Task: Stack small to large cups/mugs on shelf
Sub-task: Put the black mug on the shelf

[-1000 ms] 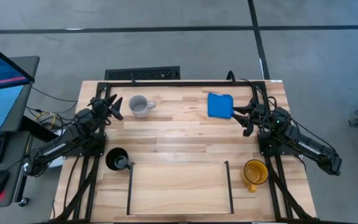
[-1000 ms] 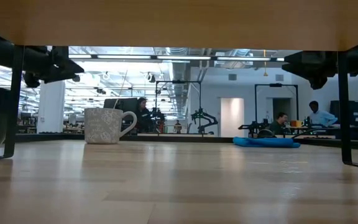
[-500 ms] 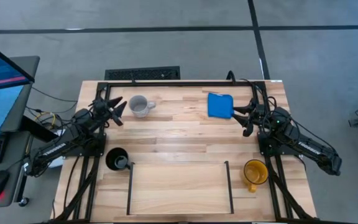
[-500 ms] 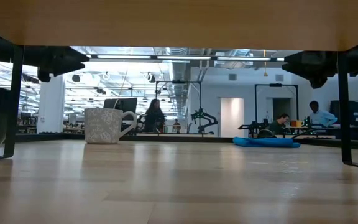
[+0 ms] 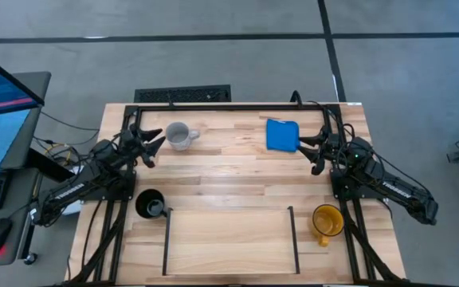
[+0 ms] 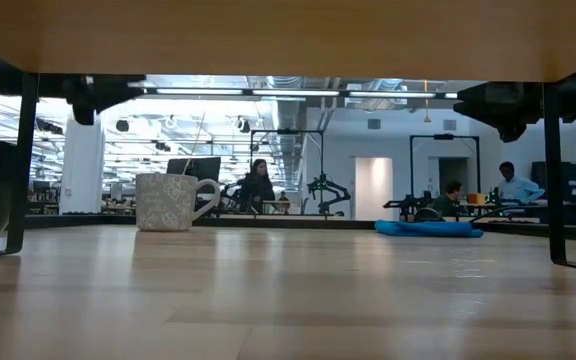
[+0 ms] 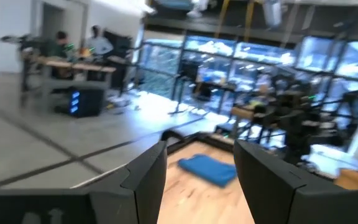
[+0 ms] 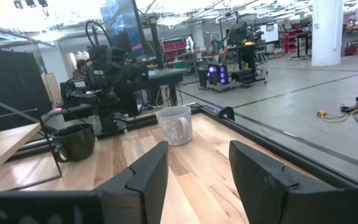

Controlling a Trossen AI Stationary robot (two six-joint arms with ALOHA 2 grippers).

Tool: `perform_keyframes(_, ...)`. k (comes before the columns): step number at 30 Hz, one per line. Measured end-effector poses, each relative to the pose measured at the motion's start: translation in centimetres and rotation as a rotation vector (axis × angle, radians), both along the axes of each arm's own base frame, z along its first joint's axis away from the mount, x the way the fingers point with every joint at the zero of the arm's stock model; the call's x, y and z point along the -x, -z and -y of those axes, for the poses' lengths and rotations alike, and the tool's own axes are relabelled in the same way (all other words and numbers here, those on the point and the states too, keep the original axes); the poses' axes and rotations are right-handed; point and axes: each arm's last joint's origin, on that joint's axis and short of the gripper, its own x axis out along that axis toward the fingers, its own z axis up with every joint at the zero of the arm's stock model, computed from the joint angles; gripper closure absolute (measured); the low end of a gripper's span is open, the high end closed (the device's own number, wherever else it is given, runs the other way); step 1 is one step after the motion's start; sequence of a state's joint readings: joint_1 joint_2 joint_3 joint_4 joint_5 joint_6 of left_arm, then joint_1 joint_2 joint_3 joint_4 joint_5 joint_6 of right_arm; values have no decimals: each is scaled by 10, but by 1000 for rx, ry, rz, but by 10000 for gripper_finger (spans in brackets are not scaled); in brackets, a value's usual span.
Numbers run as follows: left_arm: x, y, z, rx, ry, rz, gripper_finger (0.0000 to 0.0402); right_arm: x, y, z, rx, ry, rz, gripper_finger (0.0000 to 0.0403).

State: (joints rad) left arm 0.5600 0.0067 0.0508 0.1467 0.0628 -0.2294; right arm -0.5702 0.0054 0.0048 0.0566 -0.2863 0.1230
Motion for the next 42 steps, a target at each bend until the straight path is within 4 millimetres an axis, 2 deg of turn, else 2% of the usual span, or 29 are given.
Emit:
perform_keyframes(7, 9, -37, 9, -48, 102, 36, 223, 0, 0, 0, 0, 0, 0, 209)
perform_keyframes(18, 43, -101, 30, 69, 94, -70, 223, 0, 0, 0, 0, 0, 1, 211)
perform_keyframes(23, 49, -123, 34, 81, 92, -154, 223, 0, 0, 0, 0, 0, 0, 211)
perform_keyframes(30, 39, -135, 34, 69, 294, -332, 223, 0, 0, 0, 0, 0, 1, 209)
perform_keyframes(37, 35, -142, 36, 44, 427, -371, 223, 0, 0, 0, 1, 0, 1, 211)
perform_keyframes(39, 37, -144, 37, 119, 425, -361, 226, 0, 0, 0, 0, 0, 0, 210)
perform_keyframes(42, 43, -147, 38, 358, 340, -317, 239, 0, 0, 0, 1, 0, 1, 209)
